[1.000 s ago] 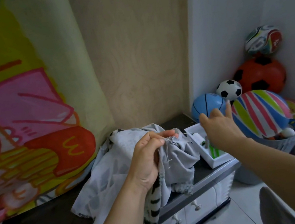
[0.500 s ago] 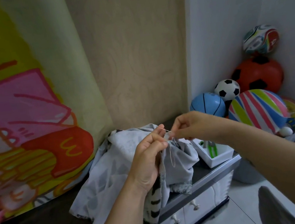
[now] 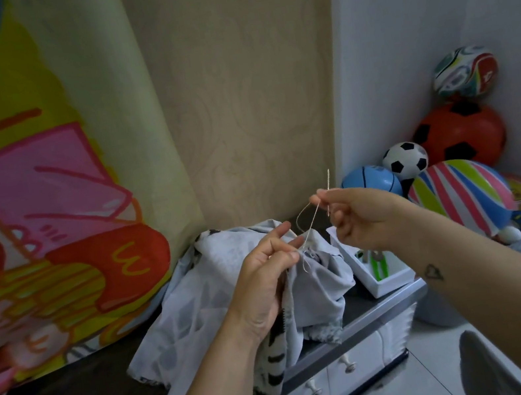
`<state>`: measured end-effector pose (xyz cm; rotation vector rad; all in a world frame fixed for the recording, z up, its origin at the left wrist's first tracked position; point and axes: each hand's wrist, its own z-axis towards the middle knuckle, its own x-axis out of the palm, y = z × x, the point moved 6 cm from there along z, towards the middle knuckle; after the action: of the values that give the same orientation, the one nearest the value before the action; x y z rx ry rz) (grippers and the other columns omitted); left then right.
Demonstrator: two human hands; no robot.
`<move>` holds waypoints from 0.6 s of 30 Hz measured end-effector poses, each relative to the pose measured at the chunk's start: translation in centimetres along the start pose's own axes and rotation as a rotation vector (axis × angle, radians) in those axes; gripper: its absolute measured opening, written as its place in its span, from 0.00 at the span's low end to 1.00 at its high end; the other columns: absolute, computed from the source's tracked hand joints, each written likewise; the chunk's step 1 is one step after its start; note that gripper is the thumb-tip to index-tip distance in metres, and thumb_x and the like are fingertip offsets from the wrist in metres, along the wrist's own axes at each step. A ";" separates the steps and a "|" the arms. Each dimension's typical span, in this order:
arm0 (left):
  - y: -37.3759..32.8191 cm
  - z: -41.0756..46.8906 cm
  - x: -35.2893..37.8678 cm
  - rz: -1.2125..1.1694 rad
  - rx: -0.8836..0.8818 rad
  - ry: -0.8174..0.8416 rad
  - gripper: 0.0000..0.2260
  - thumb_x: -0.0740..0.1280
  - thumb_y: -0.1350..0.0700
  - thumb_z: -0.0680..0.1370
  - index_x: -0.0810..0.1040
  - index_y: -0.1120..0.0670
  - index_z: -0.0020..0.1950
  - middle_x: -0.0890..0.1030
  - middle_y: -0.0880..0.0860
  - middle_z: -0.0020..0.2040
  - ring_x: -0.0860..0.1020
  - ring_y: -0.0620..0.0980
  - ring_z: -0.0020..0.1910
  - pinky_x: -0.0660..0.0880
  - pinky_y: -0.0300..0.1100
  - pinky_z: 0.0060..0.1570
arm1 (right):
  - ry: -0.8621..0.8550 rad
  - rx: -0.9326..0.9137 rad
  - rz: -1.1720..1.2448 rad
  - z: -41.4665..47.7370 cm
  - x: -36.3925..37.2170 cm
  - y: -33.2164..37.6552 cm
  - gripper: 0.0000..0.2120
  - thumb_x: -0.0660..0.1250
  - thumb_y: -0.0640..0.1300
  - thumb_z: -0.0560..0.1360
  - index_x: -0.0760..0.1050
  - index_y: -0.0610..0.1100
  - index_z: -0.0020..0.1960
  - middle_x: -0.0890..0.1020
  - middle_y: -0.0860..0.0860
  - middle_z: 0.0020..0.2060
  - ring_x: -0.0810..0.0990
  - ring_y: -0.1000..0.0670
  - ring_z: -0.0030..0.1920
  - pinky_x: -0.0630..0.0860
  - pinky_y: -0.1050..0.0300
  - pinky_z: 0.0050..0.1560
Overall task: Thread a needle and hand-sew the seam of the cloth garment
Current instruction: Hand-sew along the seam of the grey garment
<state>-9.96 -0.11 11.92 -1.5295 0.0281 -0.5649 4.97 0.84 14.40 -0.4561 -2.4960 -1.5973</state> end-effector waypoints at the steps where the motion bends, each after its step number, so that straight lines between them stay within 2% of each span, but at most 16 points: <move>1: 0.0 0.0 -0.1 0.022 0.003 -0.008 0.09 0.65 0.61 0.66 0.79 0.51 0.28 0.77 0.47 0.62 0.80 0.41 0.55 0.71 0.34 0.52 | -0.027 0.004 0.048 0.1 -0.3 0.1 0.04 0.64 0.42 0.77 0.76 0.44 0.45 0.77 0.56 0.23 0.68 0.60 0.19 0.59 0.70 0.26; 3: 0.1 0.1 -0.3 0.044 -0.004 -0.033 0.08 0.65 0.60 0.65 0.79 0.51 0.27 0.79 0.46 0.55 0.79 0.39 0.49 0.71 0.36 0.52 | -0.069 0.000 0.144 0.2 -0.7 0.2 0.03 0.64 0.42 0.77 0.75 0.44 0.46 0.80 0.55 0.31 0.72 0.61 0.20 0.59 0.69 0.27; 5: 0.1 0.1 -0.3 0.057 -0.017 -0.050 0.08 0.66 0.60 0.65 0.78 0.51 0.26 0.81 0.44 0.46 0.77 0.38 0.44 0.71 0.34 0.48 | -0.098 -0.021 0.223 0.3 -0.9 0.4 0.03 0.64 0.41 0.78 0.74 0.43 0.51 0.81 0.54 0.38 0.78 0.59 0.25 0.61 0.68 0.30; 8: 0.0 0.1 -0.3 0.092 -0.015 -0.041 0.17 0.66 0.66 0.73 0.79 0.51 0.26 0.82 0.43 0.37 0.77 0.39 0.41 0.72 0.31 0.44 | -0.128 -0.080 0.283 0.3 -1.0 0.7 0.09 0.64 0.39 0.78 0.72 0.41 0.57 0.81 0.50 0.44 0.84 0.51 0.35 0.71 0.65 0.37; 10: 0.0 0.0 -0.2 0.114 -0.025 -0.033 0.23 0.61 0.68 0.77 0.79 0.50 0.26 0.82 0.44 0.36 0.78 0.38 0.39 0.73 0.31 0.43 | -0.131 -0.129 0.280 0.3 -1.1 0.9 0.09 0.64 0.38 0.77 0.71 0.41 0.57 0.81 0.48 0.47 0.84 0.46 0.41 0.79 0.57 0.43; 12: 0.1 0.0 -0.1 0.114 -0.036 -0.021 0.24 0.60 0.69 0.77 0.80 0.50 0.26 0.83 0.45 0.37 0.79 0.38 0.38 0.73 0.33 0.44 | -0.119 -0.175 0.215 0.3 -1.2 1.0 0.05 0.65 0.38 0.77 0.71 0.41 0.51 0.82 0.46 0.46 0.83 0.43 0.45 0.81 0.49 0.43; 15: 0.3 0.1 -0.2 0.101 -0.044 -0.019 0.23 0.61 0.68 0.77 0.80 0.50 0.27 0.83 0.47 0.38 0.80 0.41 0.40 0.72 0.37 0.48 | -0.127 -0.239 0.074 0.3 -1.3 1.0 0.06 0.65 0.40 0.77 0.70 0.42 0.43 0.82 0.47 0.44 0.82 0.44 0.49 0.79 0.47 0.50; 18: 0.6 0.2 -0.4 0.100 -0.048 -0.030 0.22 0.61 0.68 0.77 0.79 0.50 0.27 0.83 0.49 0.38 0.79 0.42 0.40 0.72 0.39 0.49 | -0.089 -0.293 -0.055 0.2 -0.9 1.1 0.06 0.66 0.40 0.77 0.71 0.42 0.43 0.83 0.47 0.42 0.82 0.44 0.52 0.79 0.48 0.52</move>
<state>-10.03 0.17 11.29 -1.5740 0.0952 -0.4648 6.19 1.28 15.05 -0.5072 -2.3611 -2.0179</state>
